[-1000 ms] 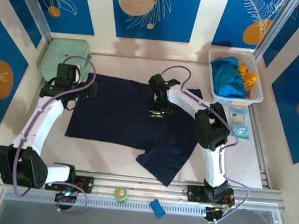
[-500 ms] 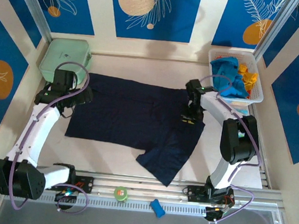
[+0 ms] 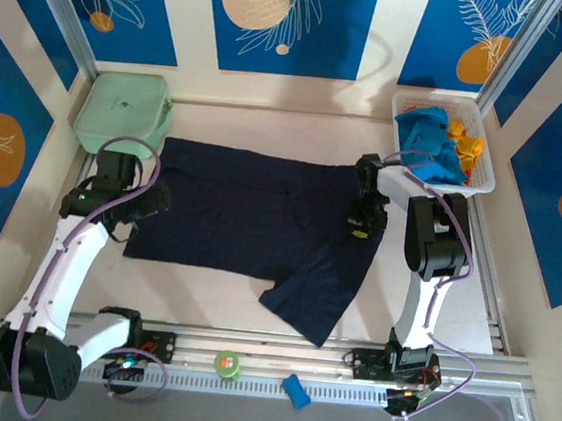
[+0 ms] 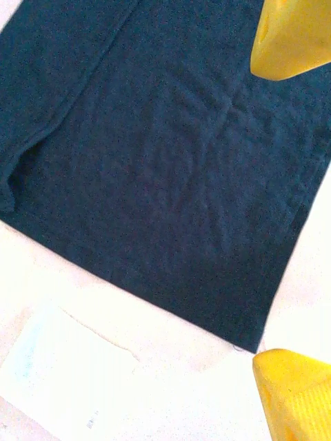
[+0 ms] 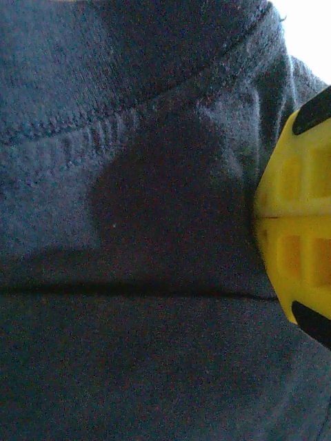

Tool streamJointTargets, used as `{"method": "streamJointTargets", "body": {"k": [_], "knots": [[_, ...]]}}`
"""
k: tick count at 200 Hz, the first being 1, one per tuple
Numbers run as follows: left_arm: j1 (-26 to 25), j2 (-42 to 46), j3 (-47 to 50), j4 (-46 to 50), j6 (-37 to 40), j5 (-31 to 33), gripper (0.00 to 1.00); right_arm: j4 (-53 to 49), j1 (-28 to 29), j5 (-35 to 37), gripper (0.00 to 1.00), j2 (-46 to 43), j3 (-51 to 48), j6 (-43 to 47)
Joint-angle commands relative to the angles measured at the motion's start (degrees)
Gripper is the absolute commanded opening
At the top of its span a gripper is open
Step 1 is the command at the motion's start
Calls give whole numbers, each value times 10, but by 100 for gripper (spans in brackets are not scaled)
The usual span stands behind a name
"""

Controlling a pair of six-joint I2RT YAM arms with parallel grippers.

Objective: Fold and stack the t-shirts

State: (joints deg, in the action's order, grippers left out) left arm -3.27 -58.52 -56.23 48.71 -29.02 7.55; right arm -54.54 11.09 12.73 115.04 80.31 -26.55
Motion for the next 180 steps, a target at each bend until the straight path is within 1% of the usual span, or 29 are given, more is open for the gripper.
{"method": "streamJointTargets", "body": {"k": [1, 27, 68, 100, 118, 137, 151, 164, 180], "knots": [[1, 16, 17, 30, -20, 10, 99, 11, -23, 27, 0, 55, 44, 24], [2, 11, 29, 51, -42, 12, 100, -5, -41, 31, 0, 88, 101, 39], [3, -18, 72, 57, -86, -3, 88, -12, -56, 28, 0, 112, 157, 59], [4, -16, 121, 51, -121, -6, 82, -7, -56, 26, 0, 114, 171, 72], [4, -17, 141, 56, -135, -21, 75, -7, -56, 17, 0, 110, 176, 73], [5, -30, 151, 87, -162, -24, 63, 1, -53, 0, 0, 85, 164, 71], [5, -44, 160, 108, -179, -23, 55, 4, -47, -4, 9, 57, 149, 72], [5, -50, 174, 107, -195, -27, 53, 8, -40, -2, 16, 24, 131, 73], [5, -54, 193, 74, -207, -44, 51, 14, -34, -6, 20, -17, 102, 74]]}}
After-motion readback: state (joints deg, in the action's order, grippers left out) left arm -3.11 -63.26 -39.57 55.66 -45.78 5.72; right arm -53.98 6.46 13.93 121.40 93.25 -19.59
